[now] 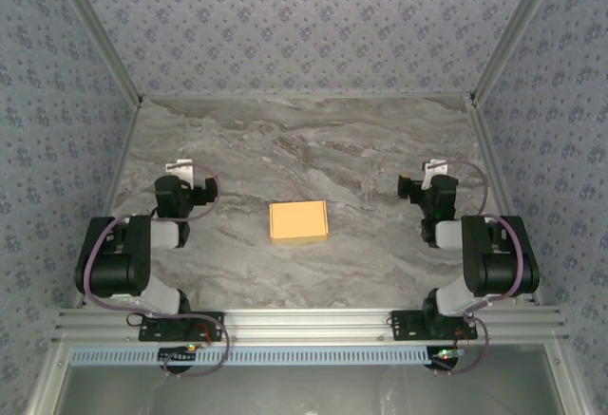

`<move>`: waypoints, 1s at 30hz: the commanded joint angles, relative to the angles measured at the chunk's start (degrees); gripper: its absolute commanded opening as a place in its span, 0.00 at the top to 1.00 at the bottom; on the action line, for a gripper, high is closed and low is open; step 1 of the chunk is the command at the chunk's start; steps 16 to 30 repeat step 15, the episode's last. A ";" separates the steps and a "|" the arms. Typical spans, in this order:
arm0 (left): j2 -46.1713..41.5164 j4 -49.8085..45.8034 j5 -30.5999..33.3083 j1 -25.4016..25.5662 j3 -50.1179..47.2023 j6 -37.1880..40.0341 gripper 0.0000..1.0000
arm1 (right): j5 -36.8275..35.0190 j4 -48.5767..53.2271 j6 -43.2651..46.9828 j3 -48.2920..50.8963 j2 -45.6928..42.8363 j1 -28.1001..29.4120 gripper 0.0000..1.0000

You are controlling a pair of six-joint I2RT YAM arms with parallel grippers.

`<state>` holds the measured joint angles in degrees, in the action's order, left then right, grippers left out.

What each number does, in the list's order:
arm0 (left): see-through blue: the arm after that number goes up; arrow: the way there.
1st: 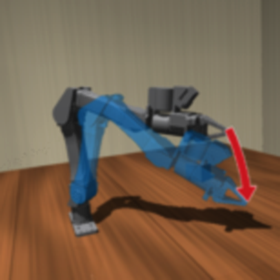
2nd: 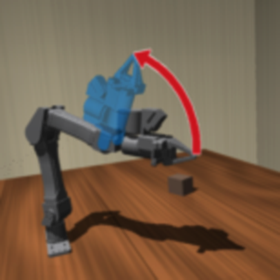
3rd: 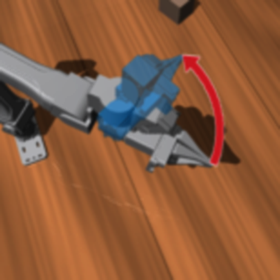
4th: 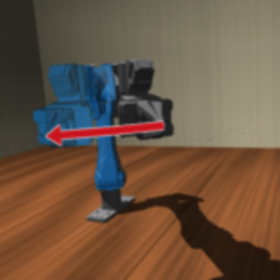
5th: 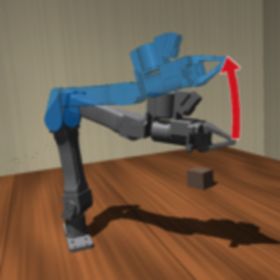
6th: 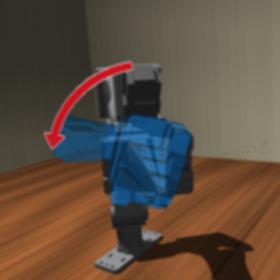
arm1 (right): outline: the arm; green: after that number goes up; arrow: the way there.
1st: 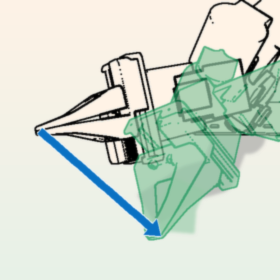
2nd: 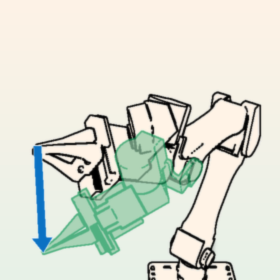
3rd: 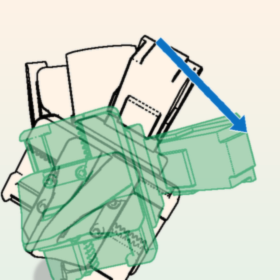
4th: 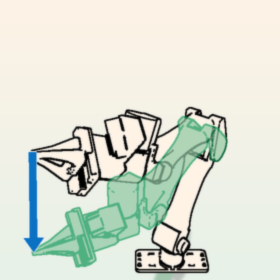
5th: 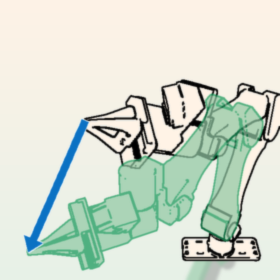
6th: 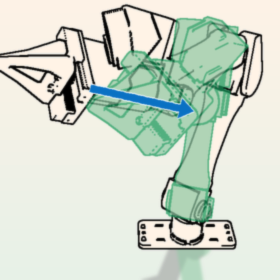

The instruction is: Fold the paper box

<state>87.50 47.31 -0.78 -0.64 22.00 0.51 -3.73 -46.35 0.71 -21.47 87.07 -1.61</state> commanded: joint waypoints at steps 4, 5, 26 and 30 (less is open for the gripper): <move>0.22 -0.42 0.17 -0.38 1.38 -0.62 0.01 | 3.00 1.86 0.61 -1.63 0.05 -0.48 0.00; 0.26 -0.40 0.28 -0.34 1.43 -0.74 0.01 | 2.96 1.95 0.61 -1.64 0.12 -0.50 0.00; 0.36 -0.64 0.86 -0.30 1.51 -1.04 0.01 | 2.69 1.29 0.68 -1.29 0.01 -0.42 0.00; 0.36 -0.64 0.86 -0.30 1.51 -1.04 0.01 | 2.69 1.29 0.68 -1.29 0.01 -0.42 0.00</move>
